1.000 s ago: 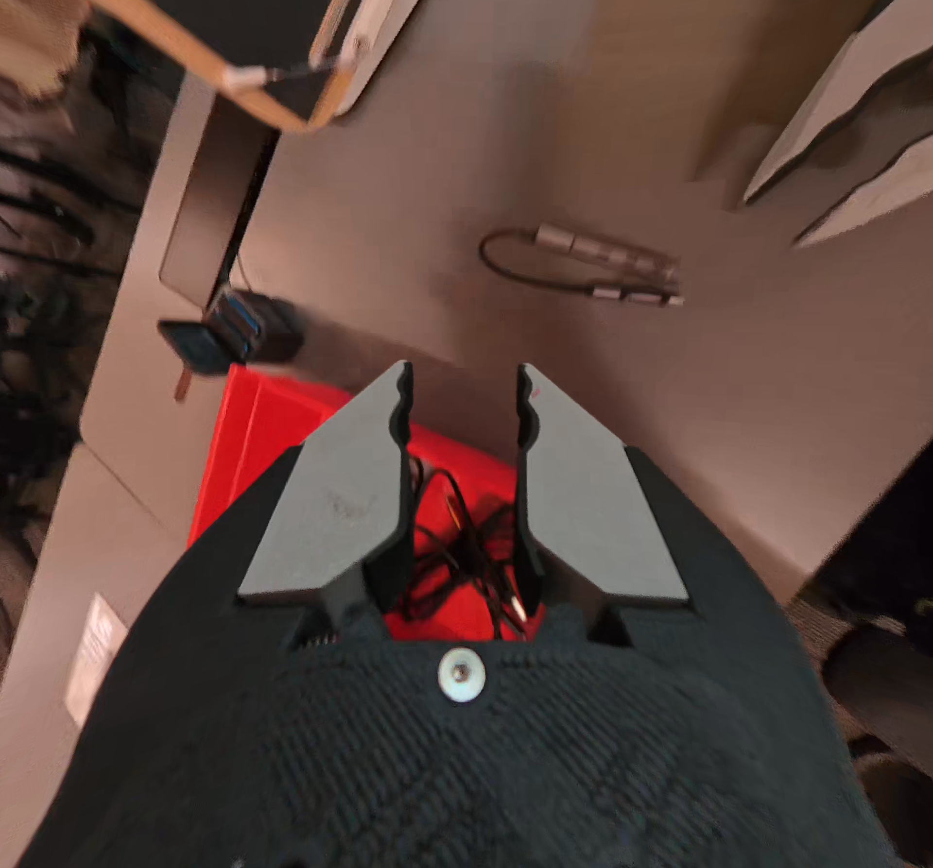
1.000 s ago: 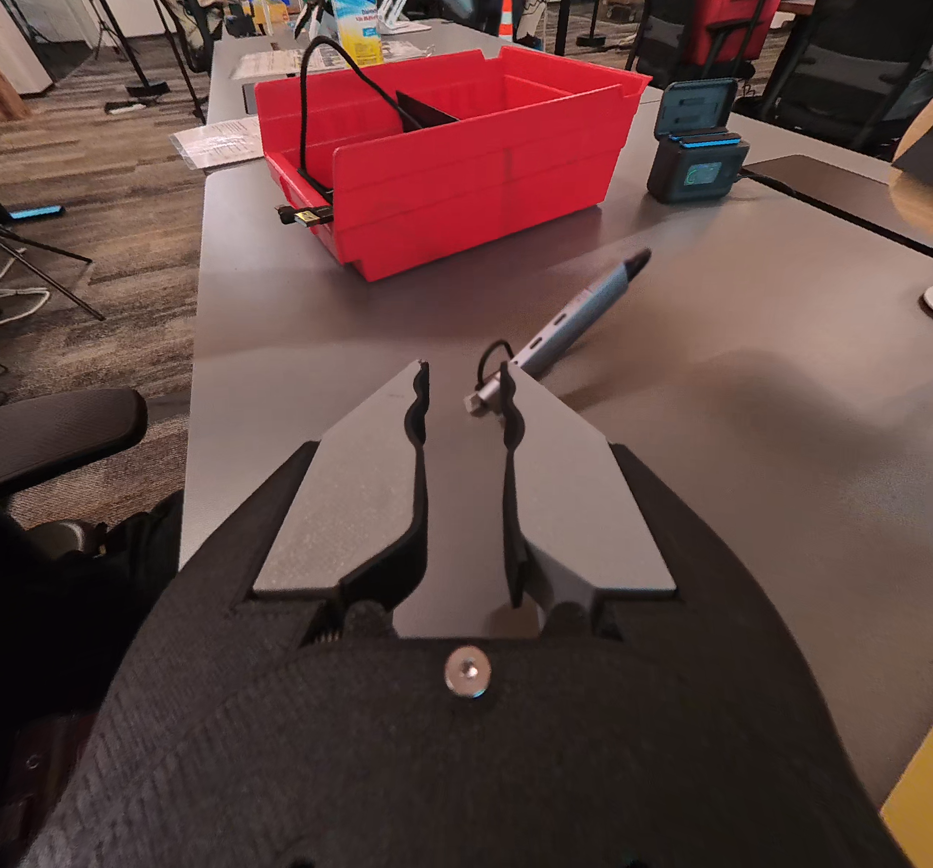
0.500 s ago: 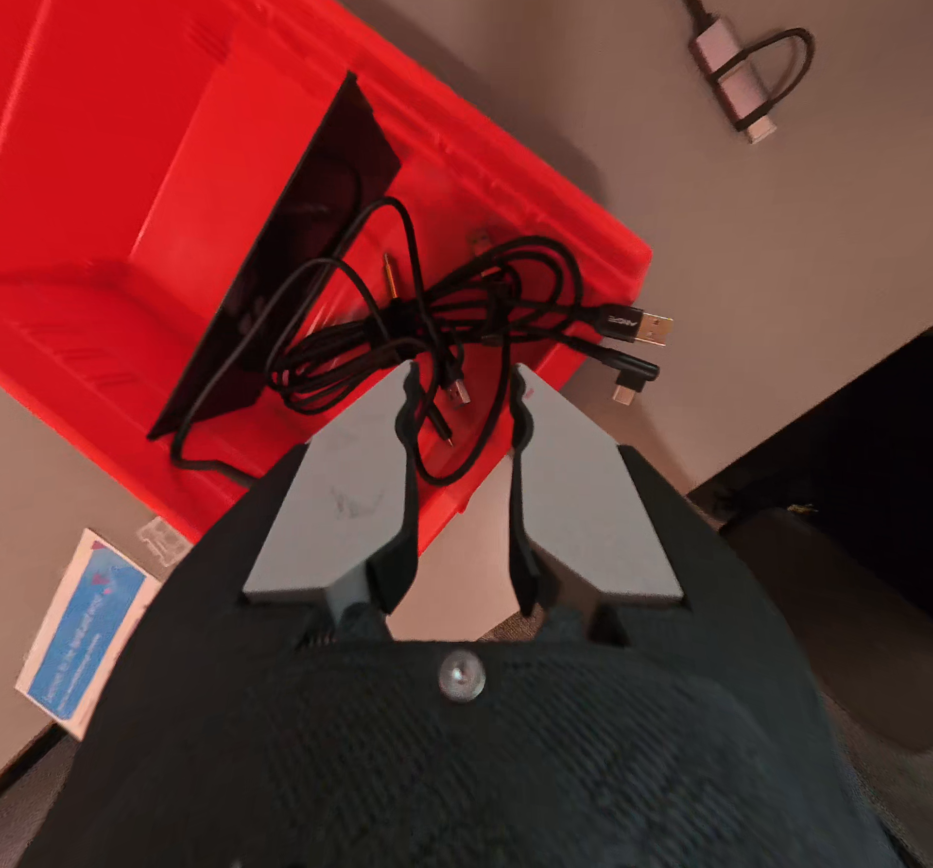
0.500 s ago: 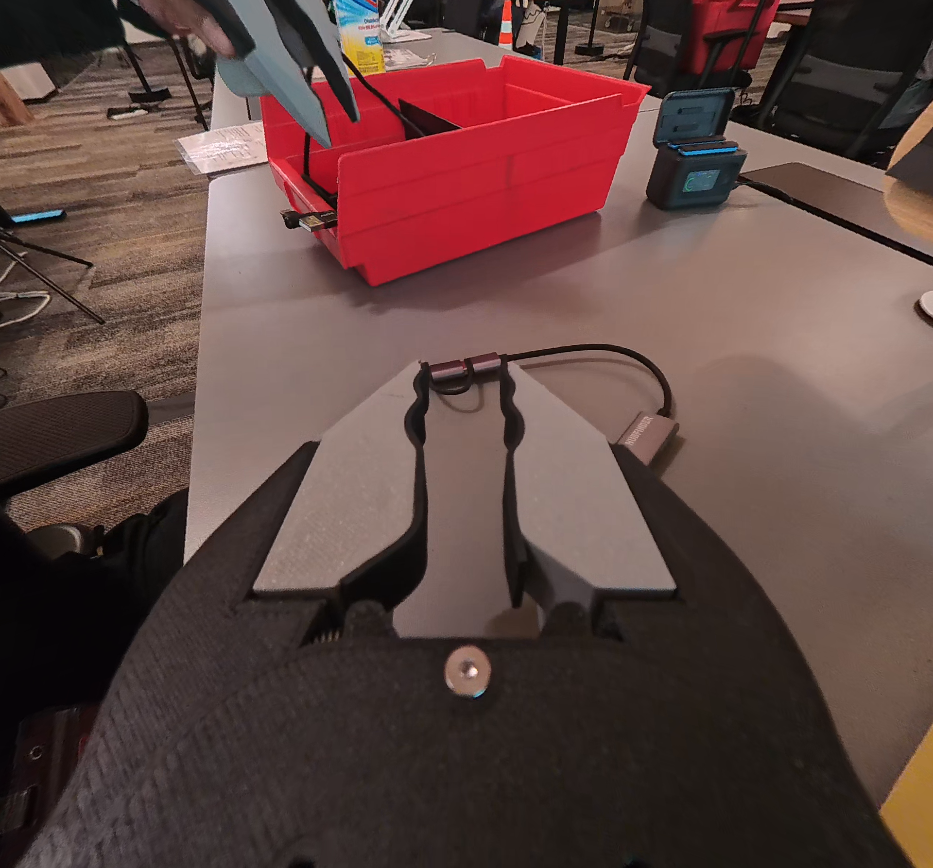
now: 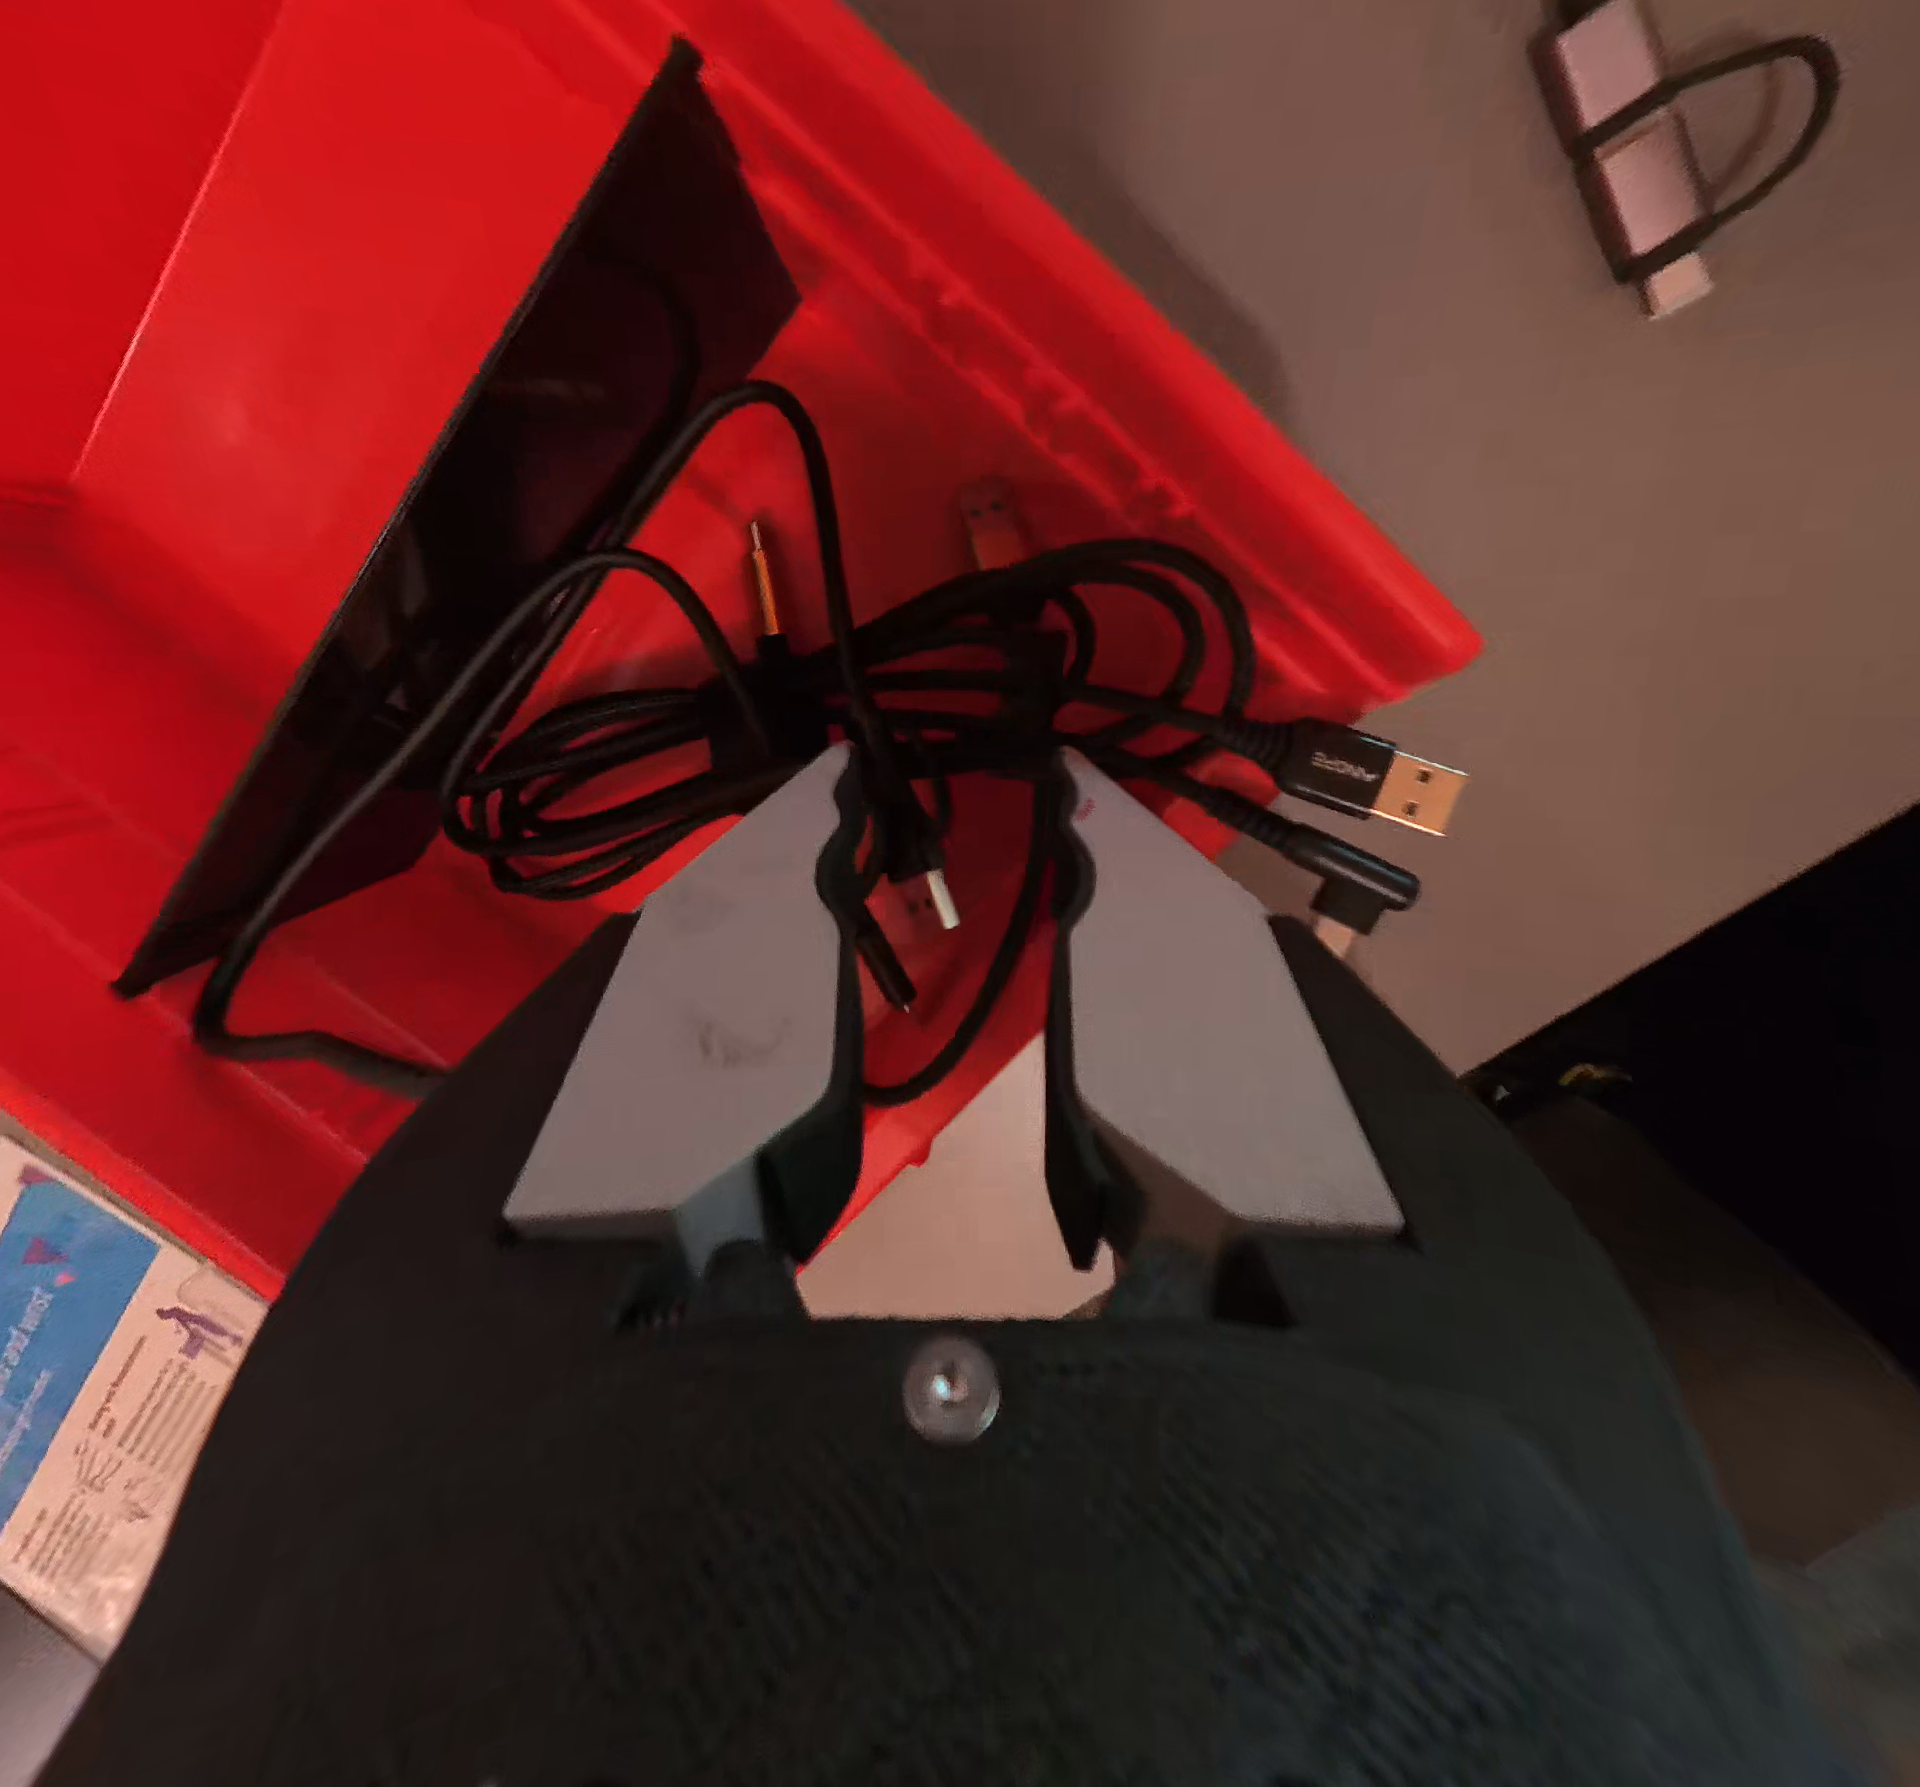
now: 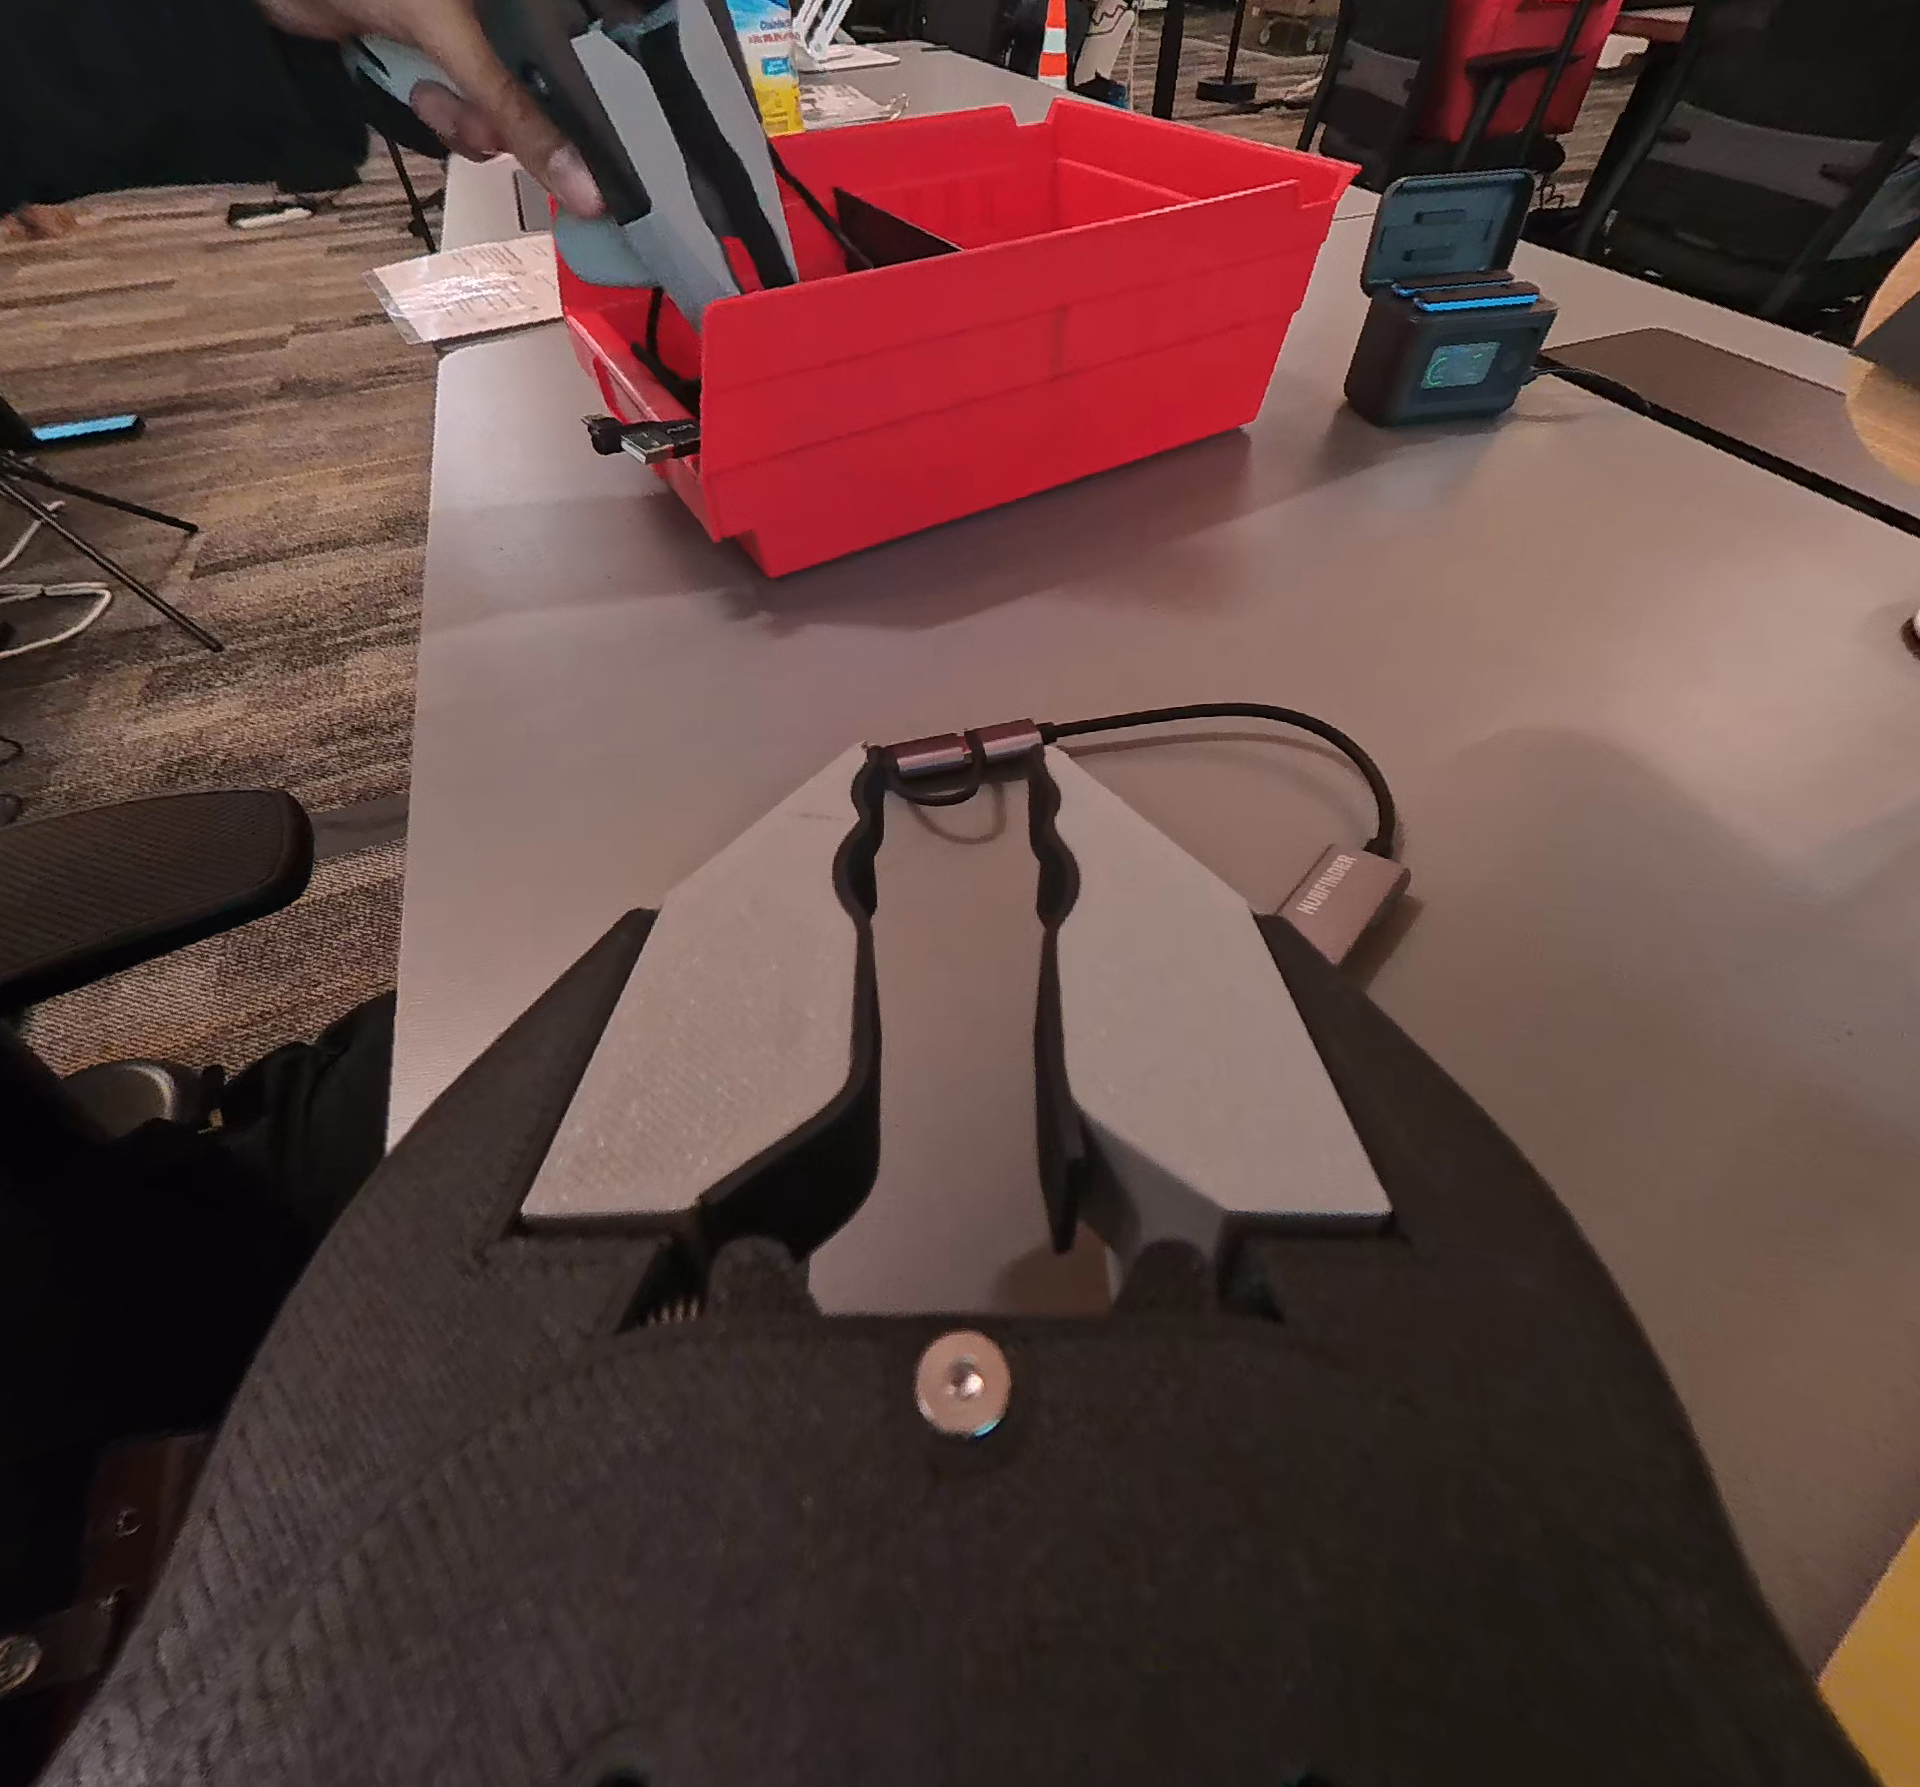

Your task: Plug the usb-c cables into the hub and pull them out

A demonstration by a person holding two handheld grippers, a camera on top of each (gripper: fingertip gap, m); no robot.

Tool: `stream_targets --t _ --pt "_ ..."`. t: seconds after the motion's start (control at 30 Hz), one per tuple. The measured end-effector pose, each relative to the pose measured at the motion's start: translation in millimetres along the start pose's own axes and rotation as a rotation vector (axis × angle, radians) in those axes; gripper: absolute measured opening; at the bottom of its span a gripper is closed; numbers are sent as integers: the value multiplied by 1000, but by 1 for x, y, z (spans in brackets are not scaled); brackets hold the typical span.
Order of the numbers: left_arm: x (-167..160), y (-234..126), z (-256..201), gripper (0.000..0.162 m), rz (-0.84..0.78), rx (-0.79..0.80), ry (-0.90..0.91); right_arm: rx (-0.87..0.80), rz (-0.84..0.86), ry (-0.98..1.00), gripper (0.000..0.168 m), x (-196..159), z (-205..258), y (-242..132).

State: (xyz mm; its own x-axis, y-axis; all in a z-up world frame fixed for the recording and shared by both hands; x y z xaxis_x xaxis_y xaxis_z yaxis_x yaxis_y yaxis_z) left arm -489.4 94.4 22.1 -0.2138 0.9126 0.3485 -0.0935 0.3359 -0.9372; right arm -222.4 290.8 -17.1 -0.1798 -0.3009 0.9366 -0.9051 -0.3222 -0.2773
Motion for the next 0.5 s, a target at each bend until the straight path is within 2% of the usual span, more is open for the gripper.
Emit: stream_targets --t 0.2,0.3,0.37,0.5 --pt "1 -19 -31 35 -43 -29 162 4 -4 0 24 0 1 0" --pt "-7 -32 -38 31 -75 -25 370 3 -3 5 24 0 0 -1" --pt "-15 -35 -44 40 -141 -67 488 2 -6 8 24 0 0 -2" --pt "-26 -31 -58 50 -200 -117 515 5 -1 6 25 -1 1 -1"
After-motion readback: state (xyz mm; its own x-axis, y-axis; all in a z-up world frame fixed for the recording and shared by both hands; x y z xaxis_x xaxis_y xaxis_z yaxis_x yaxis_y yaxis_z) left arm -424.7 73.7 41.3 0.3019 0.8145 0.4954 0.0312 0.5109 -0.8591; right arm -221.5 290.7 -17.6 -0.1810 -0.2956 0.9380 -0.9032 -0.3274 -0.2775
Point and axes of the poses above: each gripper's, where its closed fingertips meet, y out along the fingers, x out of its top, z = x × y across the jaws, the point moved 9 cm from there along -y, back along the fingers, and after that the axes turned 14 degrees about -y, right-handed, at the moved point
